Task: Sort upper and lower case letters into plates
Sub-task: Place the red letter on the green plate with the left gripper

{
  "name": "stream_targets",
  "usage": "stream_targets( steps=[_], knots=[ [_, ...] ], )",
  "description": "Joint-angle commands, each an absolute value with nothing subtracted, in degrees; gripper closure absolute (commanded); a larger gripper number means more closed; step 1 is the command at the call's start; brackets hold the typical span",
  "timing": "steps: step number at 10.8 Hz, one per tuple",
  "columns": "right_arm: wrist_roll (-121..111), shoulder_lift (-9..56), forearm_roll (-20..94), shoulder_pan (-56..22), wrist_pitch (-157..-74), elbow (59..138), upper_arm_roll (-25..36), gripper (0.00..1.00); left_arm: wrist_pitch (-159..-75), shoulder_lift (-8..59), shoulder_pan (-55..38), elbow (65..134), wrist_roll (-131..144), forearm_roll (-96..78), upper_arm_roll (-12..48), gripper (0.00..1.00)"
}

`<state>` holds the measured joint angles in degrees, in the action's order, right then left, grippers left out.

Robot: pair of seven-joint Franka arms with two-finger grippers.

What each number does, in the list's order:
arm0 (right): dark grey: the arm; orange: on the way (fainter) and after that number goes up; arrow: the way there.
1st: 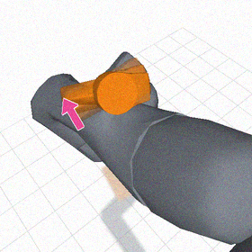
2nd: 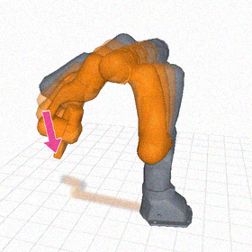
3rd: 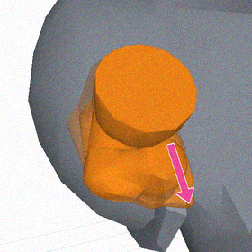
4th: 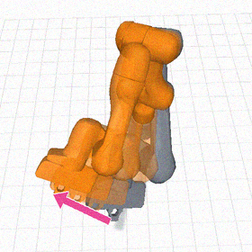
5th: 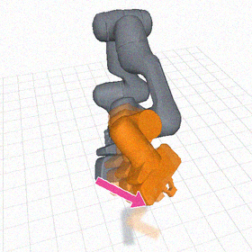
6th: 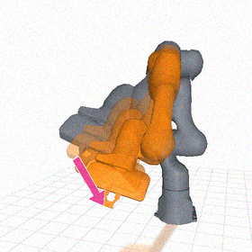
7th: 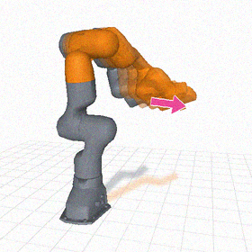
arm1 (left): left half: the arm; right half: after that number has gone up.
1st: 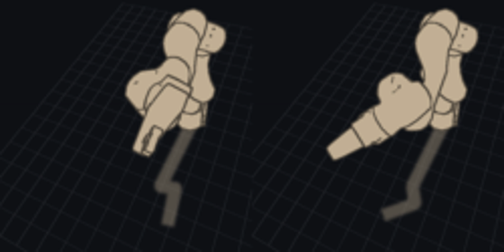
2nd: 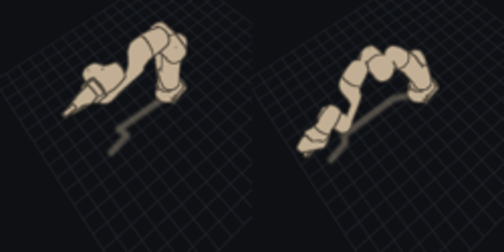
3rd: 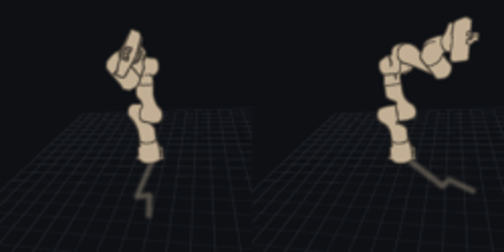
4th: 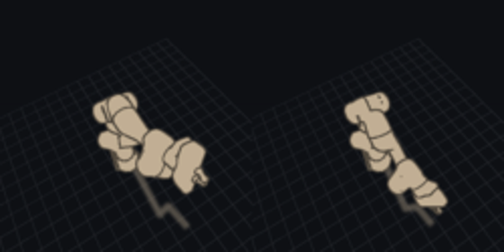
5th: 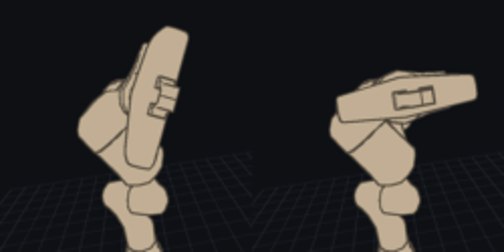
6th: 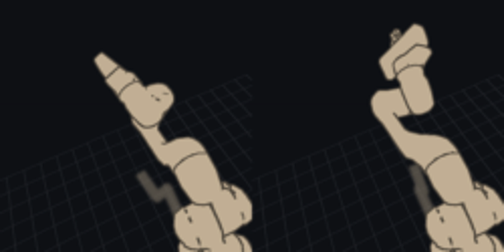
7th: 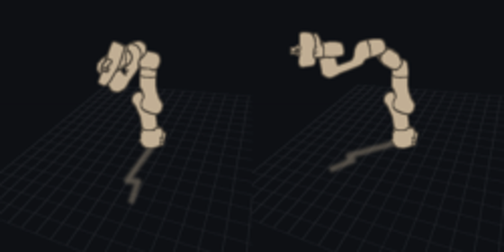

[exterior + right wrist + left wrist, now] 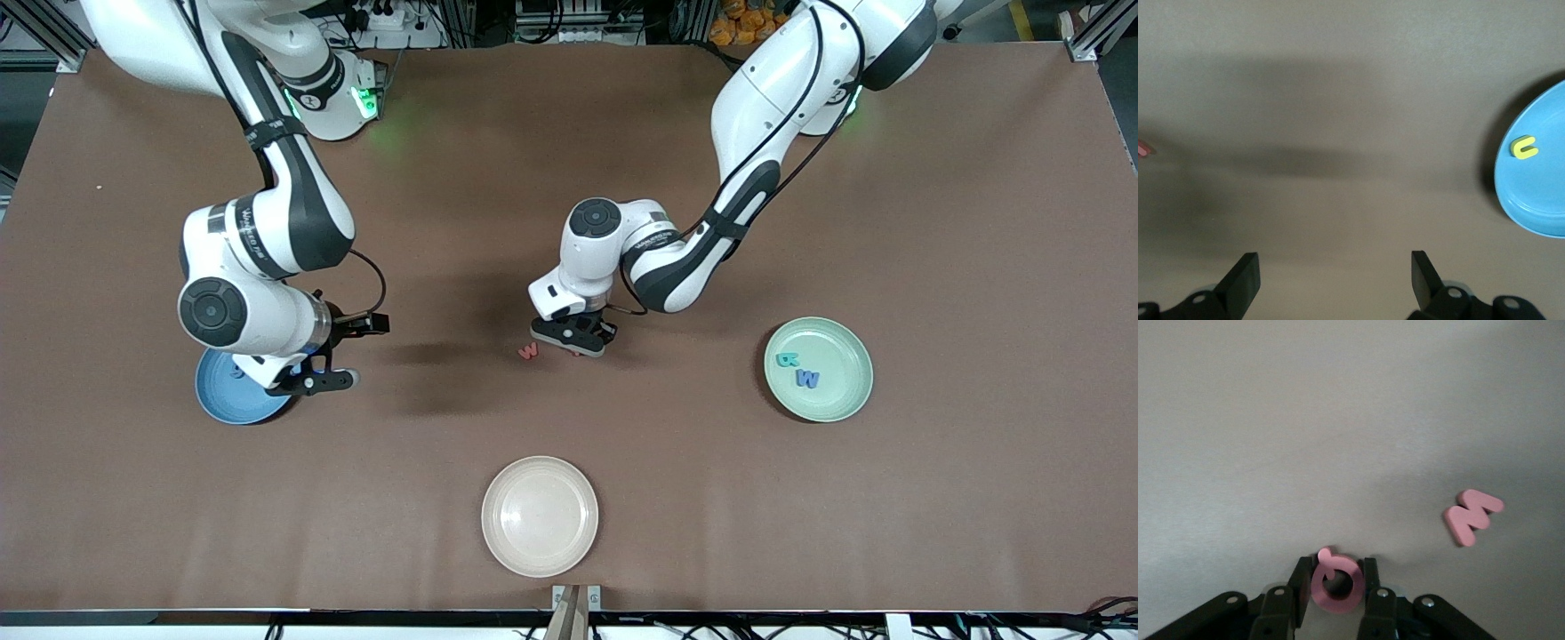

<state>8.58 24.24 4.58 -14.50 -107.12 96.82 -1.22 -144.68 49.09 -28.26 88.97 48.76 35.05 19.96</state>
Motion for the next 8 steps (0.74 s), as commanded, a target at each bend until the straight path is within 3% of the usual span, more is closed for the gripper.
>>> stream_targets(
  steps=[1,5,8],
  knots=[
    [10.72,20.84,5.98,-17.13,-109.5,100.36,-1.23,0.0,-137.58,42.39,-24.99,90.35,50.01,35.16,21.43,1.0],
    [13.18,21.62,5.89,-25.47,-114.59,100.55,-1.23,0.0,-136.23,34.82,-6.04,96.48,47.73,33.14,31.26,1.0],
    [13.01,24.86,5.45,-35.73,-118.64,100.55,-1.14,0.0,-136.23,34.8,20.65,103.42,41.79,32.08,46.8,1.0]
  ],
)
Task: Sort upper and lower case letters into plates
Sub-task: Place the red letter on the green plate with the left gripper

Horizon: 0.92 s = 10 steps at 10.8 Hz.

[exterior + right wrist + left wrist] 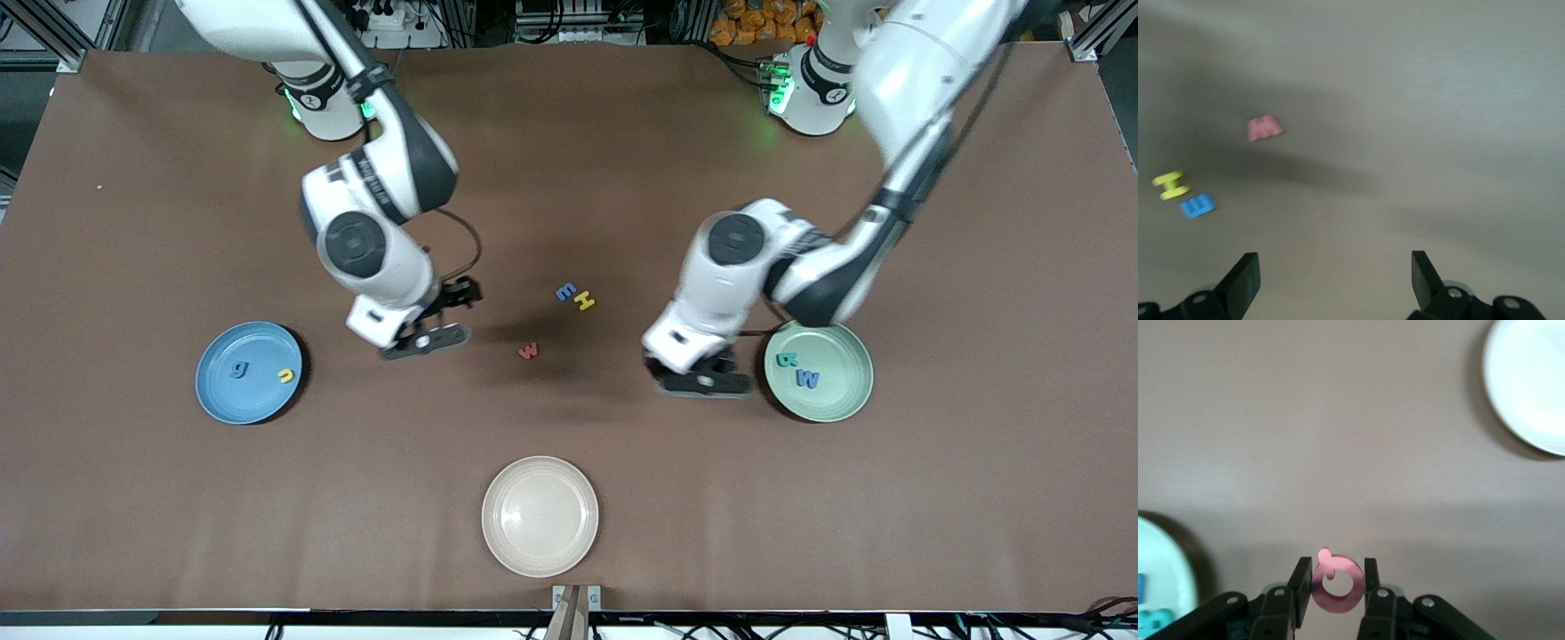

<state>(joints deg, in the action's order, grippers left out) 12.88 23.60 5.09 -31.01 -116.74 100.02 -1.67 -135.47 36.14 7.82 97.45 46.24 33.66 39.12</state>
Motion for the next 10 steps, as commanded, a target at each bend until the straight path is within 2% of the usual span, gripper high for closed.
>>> stream_targets(
  steps=[1,3,6,7,8,9,10],
  knots=[
    [12.83,26.44,5.28,-39.25,-120.83,100.46,-1.14,0.0,-136.23,34.89,26.57,105.54,39.31,32.08,48.85,1.0],
    [12.83,30.13,5.1,-44.89,-124.96,99.94,-1.14,0.0,-136.14,35.07,31.54,107.83,38.23,32.08,49.22,1.0],
    [13.1,34.88,4.14,-50.35,-131.47,99.93,-0.88,0.0,-136.14,37.17,33.4,110.2,40.07,31.99,48.87,1.0],
    [13.1,35.85,2.65,-50.27,-132.35,99.93,-0.88,0.0,-136.06,37.61,33.22,110.91,41.3,31.99,48.78,0.89],
    [13.01,36.82,2.55,-50.1,-134.89,99.93,-0.88,0.0,-135.62,37.7,33.31,110.83,41.4,31.99,48.17,0.43],
    [13.01,37.17,2.55,-49.92,-136.22,99.93,-0.88,0.0,-134.57,37.53,33.22,110.57,40.53,32.78,47.9,0.0],
    [12.49,37.26,2.46,-49.75,-136.32,99.93,-0.7,0.0,-132.39,37.27,32.7,109.87,40.34,33.04,47.9,0.0]
  ],
)
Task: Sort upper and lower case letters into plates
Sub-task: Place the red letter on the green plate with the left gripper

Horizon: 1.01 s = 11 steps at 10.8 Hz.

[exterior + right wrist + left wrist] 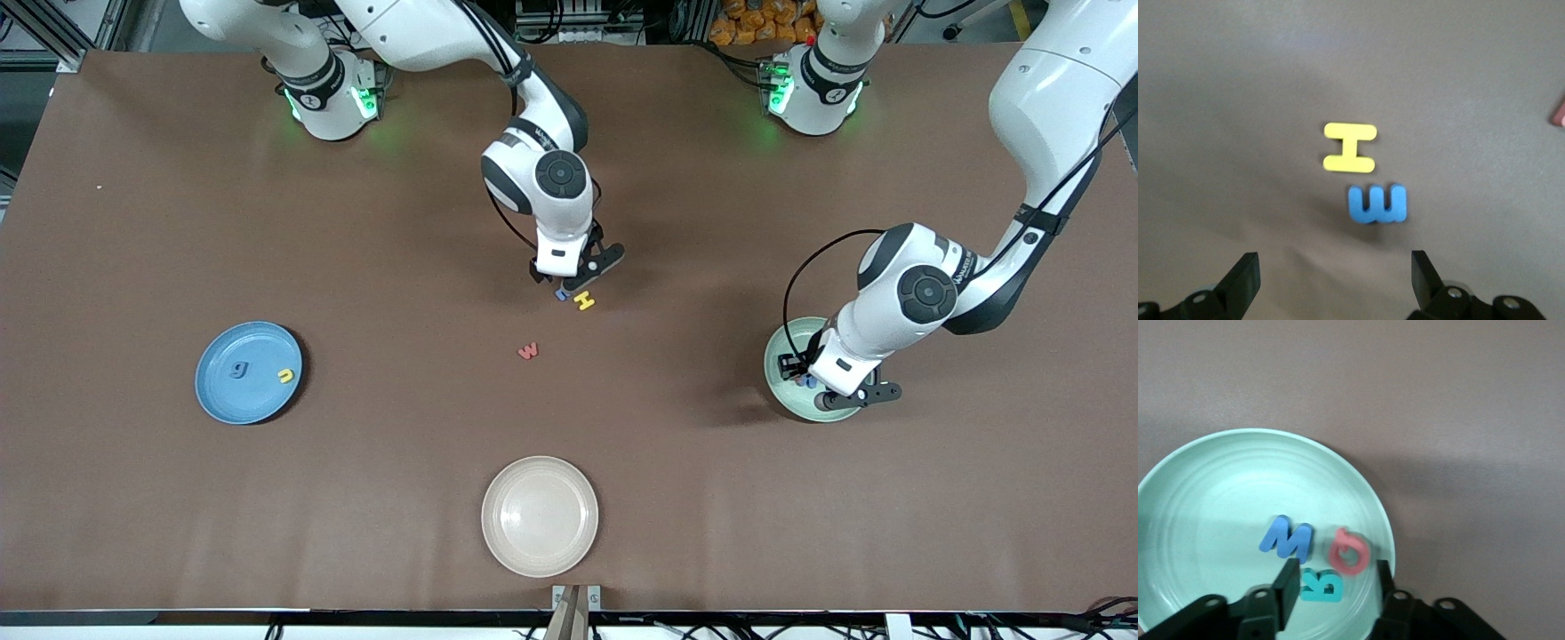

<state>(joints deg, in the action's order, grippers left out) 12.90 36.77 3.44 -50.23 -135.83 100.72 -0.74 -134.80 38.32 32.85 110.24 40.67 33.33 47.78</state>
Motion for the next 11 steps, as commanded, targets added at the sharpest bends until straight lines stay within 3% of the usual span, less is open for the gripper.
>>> stream_targets(
  steps=[1,6,11],
  knots=[
    [12.48,37.44,2.03,-49.66,-136.58,99.84,-0.62,0.0,-130.54,37.09,32.52,108.82,40.17,33.13,47.99,0.0],
    [13.1,39.99,-0.09,-49.4,-140.45,99.93,0.44,0.0,-113.84,35.86,22.78,97.84,40.87,32.44,48.16,0.0],
    [13.1,40.17,-0.35,-49.48,-140.54,99.76,1.41,0.0,-113.29,35.6,22.68,95.45,41.39,31.82,48.43,0.0]
  ],
)
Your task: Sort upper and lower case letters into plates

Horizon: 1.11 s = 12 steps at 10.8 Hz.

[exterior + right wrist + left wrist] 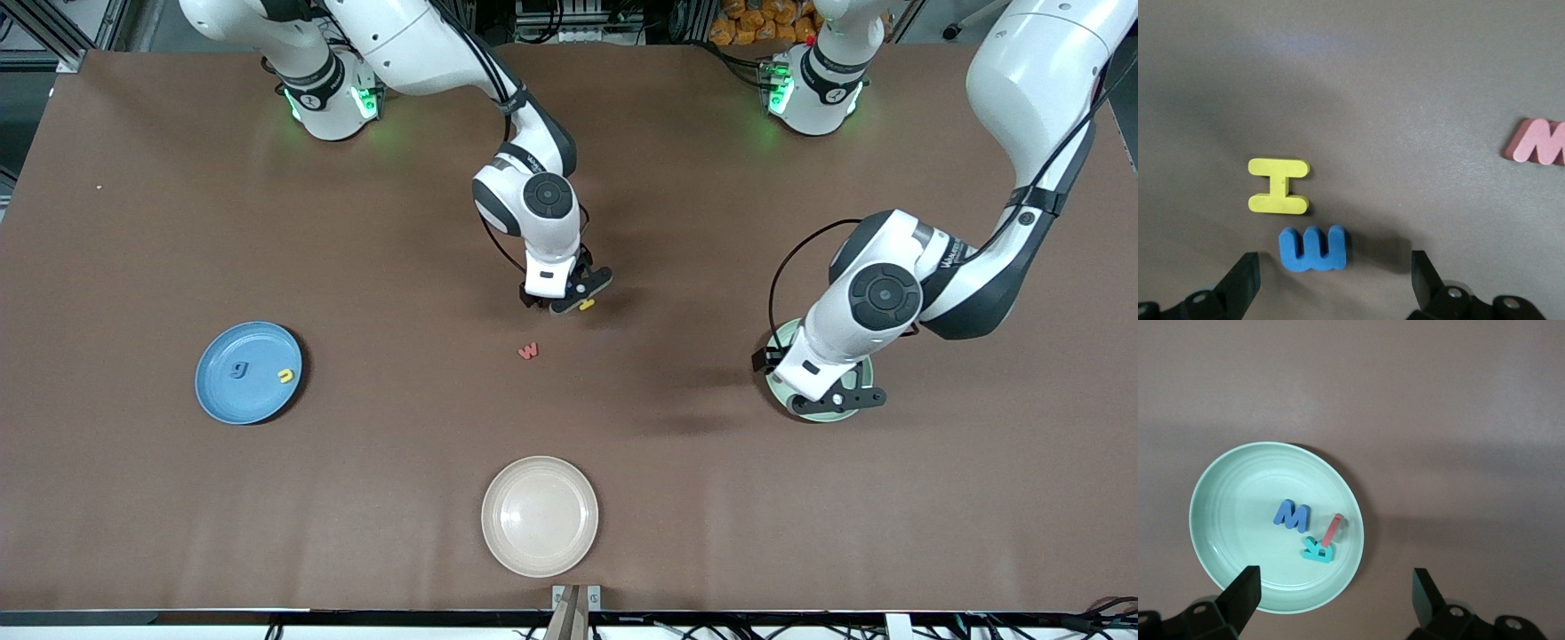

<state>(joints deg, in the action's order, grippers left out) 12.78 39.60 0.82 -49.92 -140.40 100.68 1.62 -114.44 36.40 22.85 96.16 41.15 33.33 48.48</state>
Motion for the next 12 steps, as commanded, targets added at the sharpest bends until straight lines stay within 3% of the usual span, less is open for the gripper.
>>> stream_targets(
  steps=[1,10,12],
  knots=[
    [13.18,40.43,-0.35,-49.57,-140.97,99.58,1.41,0.0,-112.77,35.6,22.76,95.28,41.4,31.9,48.43,0.0],
    [15.55,40.69,-0.26,-50.01,-142.21,99.49,1.41,0.0,-111.88,35.6,21.27,93.78,41.66,31.73,48.43,0.0],
    [15.73,40.78,-0.26,-50.01,-142.38,99.67,1.41,0.7,-111.88,35.68,21.27,93.78,41.66,31.73,48.34,0.0]
  ],
)
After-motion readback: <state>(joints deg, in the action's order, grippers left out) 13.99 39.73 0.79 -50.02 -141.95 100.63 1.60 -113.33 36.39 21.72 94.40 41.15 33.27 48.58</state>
